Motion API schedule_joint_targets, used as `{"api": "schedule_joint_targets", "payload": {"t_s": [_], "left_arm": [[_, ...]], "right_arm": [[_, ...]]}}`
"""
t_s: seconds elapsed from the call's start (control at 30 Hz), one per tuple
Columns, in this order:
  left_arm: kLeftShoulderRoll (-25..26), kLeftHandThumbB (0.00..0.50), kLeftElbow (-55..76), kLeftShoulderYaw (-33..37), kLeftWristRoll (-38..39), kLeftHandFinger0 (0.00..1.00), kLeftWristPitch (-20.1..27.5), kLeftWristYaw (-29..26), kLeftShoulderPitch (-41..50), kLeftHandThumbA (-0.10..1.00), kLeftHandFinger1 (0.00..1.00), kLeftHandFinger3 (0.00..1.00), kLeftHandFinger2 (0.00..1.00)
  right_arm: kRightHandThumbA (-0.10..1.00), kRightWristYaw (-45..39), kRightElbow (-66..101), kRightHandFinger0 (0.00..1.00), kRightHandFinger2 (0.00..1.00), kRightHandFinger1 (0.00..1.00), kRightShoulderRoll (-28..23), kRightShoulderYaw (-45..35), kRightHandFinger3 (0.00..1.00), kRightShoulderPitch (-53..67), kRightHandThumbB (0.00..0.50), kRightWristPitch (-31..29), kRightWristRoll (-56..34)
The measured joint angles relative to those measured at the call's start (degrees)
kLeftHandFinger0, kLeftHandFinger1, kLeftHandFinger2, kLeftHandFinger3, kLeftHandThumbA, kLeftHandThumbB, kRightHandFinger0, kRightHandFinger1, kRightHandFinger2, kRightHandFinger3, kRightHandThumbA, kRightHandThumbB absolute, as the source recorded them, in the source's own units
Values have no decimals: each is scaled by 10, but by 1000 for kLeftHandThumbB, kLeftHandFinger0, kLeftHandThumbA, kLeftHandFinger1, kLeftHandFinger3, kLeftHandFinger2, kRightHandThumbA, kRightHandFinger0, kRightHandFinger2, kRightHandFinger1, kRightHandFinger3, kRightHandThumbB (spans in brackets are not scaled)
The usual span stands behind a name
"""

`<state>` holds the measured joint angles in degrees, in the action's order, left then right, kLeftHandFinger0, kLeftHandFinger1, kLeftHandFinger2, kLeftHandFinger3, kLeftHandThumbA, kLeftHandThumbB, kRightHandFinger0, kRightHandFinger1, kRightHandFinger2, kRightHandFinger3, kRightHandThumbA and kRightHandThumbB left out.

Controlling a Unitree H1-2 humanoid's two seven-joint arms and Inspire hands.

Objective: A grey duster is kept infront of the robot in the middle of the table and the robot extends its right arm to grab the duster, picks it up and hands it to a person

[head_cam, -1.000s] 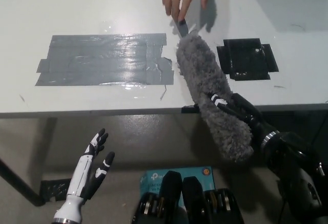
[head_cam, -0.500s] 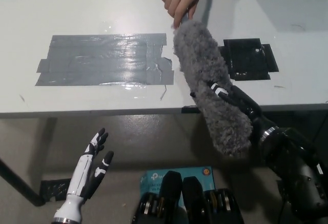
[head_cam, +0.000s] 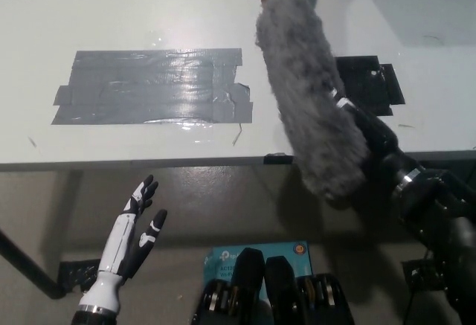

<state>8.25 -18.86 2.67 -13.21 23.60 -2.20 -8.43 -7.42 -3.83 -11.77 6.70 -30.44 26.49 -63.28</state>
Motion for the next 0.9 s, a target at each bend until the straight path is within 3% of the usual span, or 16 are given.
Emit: {"api": "schedule_joint_targets", "payload": {"t_s": [0.03,0.13,0.3,0.67,0.9], "left_arm": [[0,226,0,0,0,1000,0,0,-1,916,1000,1000,1000],[0,227,0,0,0,1000,0,0,-3,920,1000,1000,1000],[1,223,0,0,0,1000,0,0,-4,925,1000,1000,1000],[1,225,0,0,0,1000,0,0,-4,919,1000,1000,1000],[1,217,0,0,0,1000,0,0,10,920,1000,1000,1000]], "right_arm": [[905,-10,3,1000,1000,1000,0,0,1000,0,447,0,-1],[909,-29,15,1000,1000,1000,0,1,1000,1,479,-2,12],[988,-43,48,1000,1000,1000,0,2,1000,12,474,-11,63],[1000,-41,158,1000,1000,1000,1,-20,1000,126,378,-67,194],[1000,-43,163,1000,1000,1000,3,-26,1000,219,375,-113,258]]}}
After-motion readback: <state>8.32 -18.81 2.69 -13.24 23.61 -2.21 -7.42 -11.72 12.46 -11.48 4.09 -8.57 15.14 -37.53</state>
